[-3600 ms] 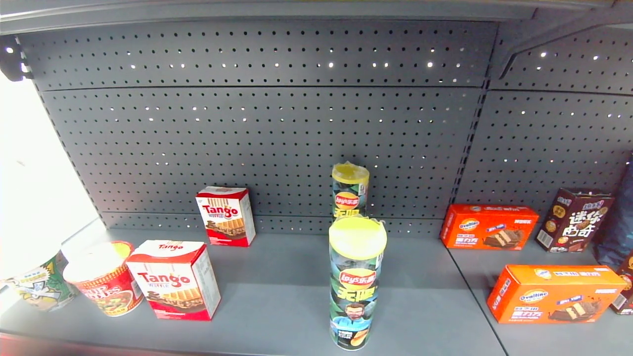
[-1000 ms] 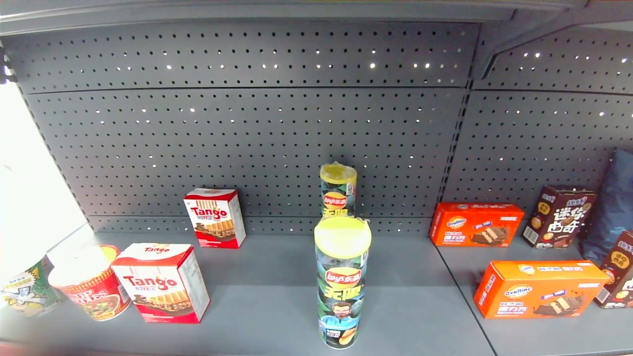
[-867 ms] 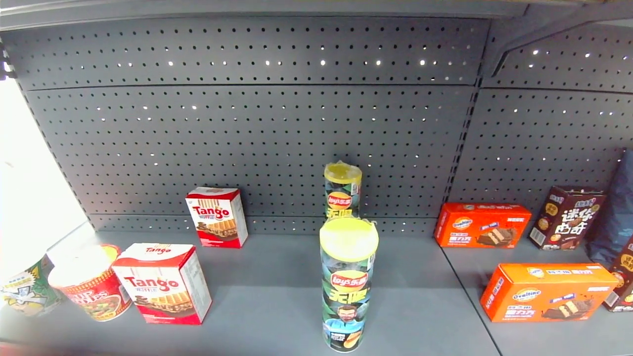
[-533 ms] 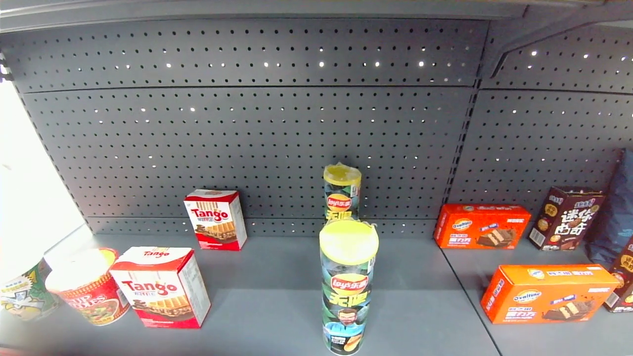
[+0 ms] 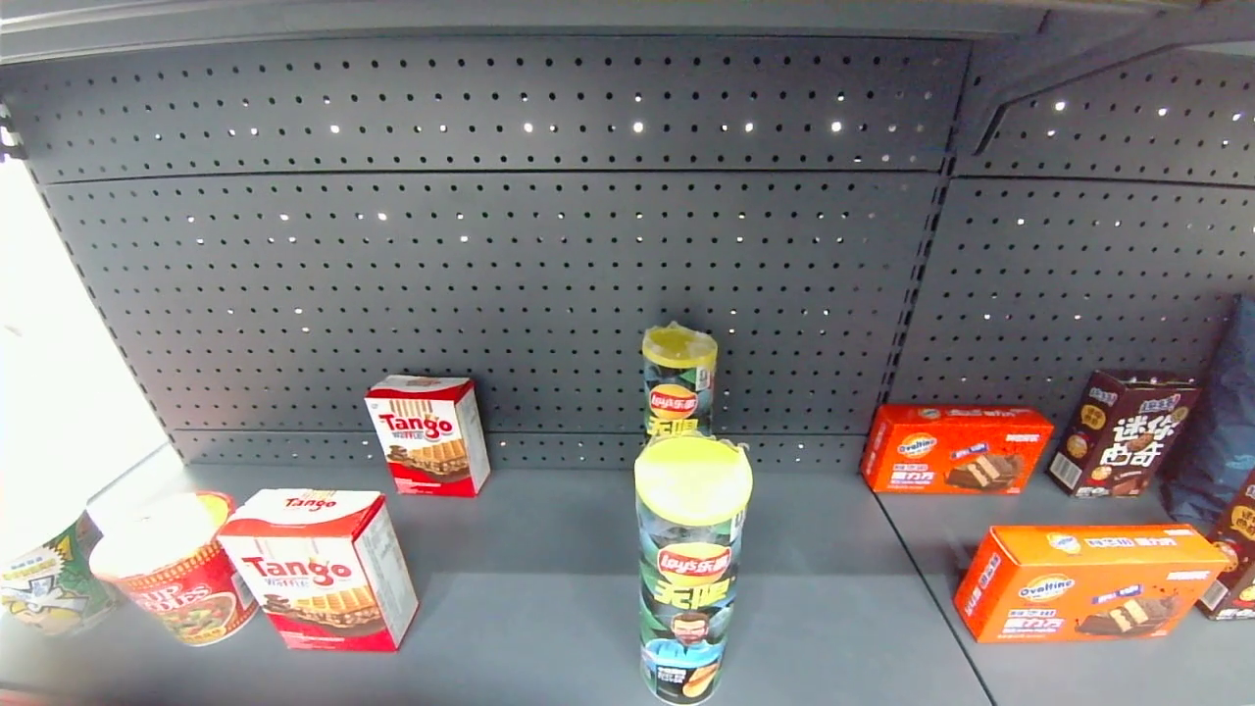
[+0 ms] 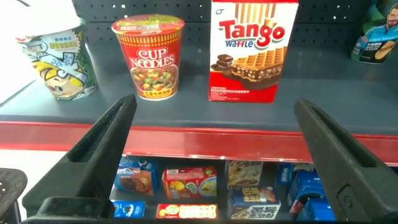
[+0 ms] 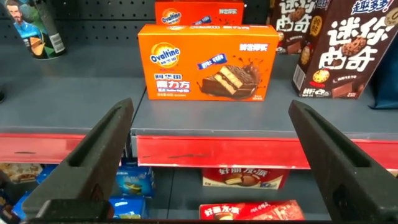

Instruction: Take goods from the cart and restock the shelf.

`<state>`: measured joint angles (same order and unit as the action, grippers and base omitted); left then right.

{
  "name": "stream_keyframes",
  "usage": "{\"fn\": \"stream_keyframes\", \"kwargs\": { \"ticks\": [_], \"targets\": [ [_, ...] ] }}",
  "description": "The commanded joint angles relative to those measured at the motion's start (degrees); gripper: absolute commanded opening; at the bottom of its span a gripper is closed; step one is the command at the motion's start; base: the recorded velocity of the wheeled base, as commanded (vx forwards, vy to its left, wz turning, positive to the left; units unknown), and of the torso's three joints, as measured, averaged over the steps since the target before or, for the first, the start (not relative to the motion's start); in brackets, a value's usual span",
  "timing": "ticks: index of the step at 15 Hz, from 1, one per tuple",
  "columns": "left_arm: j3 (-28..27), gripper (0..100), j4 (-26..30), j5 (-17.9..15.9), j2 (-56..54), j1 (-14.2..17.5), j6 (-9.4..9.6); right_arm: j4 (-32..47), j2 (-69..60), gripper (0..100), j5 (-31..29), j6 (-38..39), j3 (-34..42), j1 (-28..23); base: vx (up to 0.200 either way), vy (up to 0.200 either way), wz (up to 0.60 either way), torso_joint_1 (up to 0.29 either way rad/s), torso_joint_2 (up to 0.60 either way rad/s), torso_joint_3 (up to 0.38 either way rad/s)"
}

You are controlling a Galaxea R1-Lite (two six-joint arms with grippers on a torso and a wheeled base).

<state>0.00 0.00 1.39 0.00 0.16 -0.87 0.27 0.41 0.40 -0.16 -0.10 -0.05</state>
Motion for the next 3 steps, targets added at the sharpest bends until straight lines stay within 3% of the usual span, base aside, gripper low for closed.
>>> {"fn": "stream_keyframes", "kwargs": {
  "ticks": [1, 3],
  "targets": [
    [0.0, 100, 0.0, 0.02, 0.0, 0.02, -0.01, 0.0, 0.02, 100, 0.04, -0.02, 0.01, -0.04, 0.0, 0.0, 0.0, 0.0, 0.0, 0.0],
    [0.0, 100, 0.0, 0.02, 0.0, 0.02, -0.01, 0.0, 0.02, 100, 0.04, -0.02, 0.01, -0.04, 0.0, 0.0, 0.0, 0.0, 0.0, 0.0]
  ]
}}
